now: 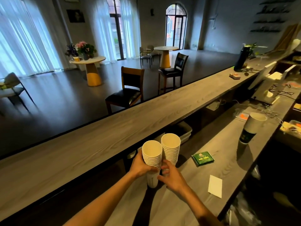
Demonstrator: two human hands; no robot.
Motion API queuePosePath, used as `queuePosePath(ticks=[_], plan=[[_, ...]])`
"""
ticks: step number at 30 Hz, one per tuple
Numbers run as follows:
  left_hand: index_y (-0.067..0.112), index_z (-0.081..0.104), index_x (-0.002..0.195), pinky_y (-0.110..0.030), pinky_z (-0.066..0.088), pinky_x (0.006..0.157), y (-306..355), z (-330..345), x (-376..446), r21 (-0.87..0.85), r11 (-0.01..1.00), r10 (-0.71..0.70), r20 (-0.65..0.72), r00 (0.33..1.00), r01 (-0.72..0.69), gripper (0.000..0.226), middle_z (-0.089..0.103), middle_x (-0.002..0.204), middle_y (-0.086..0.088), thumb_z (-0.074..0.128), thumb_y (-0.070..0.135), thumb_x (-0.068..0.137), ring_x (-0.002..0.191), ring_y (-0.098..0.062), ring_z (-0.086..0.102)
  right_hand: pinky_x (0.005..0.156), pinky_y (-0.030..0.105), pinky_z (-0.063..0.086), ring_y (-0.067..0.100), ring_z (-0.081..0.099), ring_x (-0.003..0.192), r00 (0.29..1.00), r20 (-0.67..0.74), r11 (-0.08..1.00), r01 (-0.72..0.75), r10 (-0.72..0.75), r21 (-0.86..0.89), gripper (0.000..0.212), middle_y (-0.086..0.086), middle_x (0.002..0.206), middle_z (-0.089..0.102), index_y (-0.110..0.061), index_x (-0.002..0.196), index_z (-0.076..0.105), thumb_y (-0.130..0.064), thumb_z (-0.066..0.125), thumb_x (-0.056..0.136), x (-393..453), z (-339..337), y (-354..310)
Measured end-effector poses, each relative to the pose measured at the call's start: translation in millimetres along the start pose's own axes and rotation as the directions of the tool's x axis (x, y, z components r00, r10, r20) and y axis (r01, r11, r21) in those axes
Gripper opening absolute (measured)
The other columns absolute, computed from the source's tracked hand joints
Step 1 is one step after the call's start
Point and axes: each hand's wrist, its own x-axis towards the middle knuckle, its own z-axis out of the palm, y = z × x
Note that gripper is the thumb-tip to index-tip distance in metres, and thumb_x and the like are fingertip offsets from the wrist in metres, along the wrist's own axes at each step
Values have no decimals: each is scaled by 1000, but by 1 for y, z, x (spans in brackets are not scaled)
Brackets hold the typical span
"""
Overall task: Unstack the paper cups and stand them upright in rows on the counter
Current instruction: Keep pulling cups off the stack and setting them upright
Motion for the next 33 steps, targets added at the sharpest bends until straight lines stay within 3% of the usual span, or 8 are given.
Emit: queuePosePath(ticks=[2,6,13,17,21,25,27,33], plan=[[19,43,143,-38,48,104,-4,5,2,-44,999,-8,-42,999,6,124,58,137,0,96,39,33,127,-18,55,93,33,55,13,58,112,1000,2,1000,-6,6,-7,75,-7,121,57,-25,148,33,-17,74,86,4,-2,1],[23,49,137,-34,49,102,-8,10,-1,-76,997,22,-94,995,-29,108,61,130,8,102,30,43,121,-10,57,92,31,55,12,59,108,1000,7,1000,-8,8,-16,74,-8,115,56,-21,148,35,-16,74,85,5,-4,2],[28,55,125,-27,55,90,-9,-20,-25,-111,994,2,-139,990,-17,100,67,120,9,103,26,37,113,-9,63,95,30,53,12,53,118,998,67,999,3,0,-40,96,-8,131,50,-26,149,32,-21,87,71,-5,5,-2],[24,57,123,-15,53,77,5,-58,-55,-256,967,-26,-107,994,-2,87,69,116,8,99,14,48,108,-6,64,102,41,51,14,54,125,991,108,993,85,-76,-85,107,-10,135,56,-35,140,41,-50,93,48,-14,15,-17],[22,61,118,-36,60,86,23,-116,-95,-427,904,-13,-64,998,-16,75,72,118,-2,98,17,52,107,-16,69,96,27,48,11,52,119,987,96,982,139,-127,-127,99,-12,128,54,-29,136,45,-46,93,51,-42,44,-57],[23,57,127,-52,53,100,34,-177,-141,-544,836,32,-79,996,-70,93,70,122,-1,97,29,43,116,-20,65,88,29,53,7,58,108,972,5,970,233,-233,-74,90,-15,118,61,-32,125,55,-53,93,47,-77,77,-114],[22,54,132,-46,54,100,32,-220,-172,-523,841,68,-150,986,-137,99,69,124,1,97,30,43,117,-18,65,85,26,54,3,61,105,956,12,954,292,-292,-63,93,-15,115,64,-32,124,58,-57,93,41,-93,107,-154],[17,45,135,-26,56,94,15,-358,-276,-205,923,204,-456,866,-325,110,65,125,6,102,21,41,111,-2,64,64,14,52,-2,67,88,870,88,874,485,-485,14,62,-14,94,71,-40,100,63,-29,96,50,-145,237,-279]])
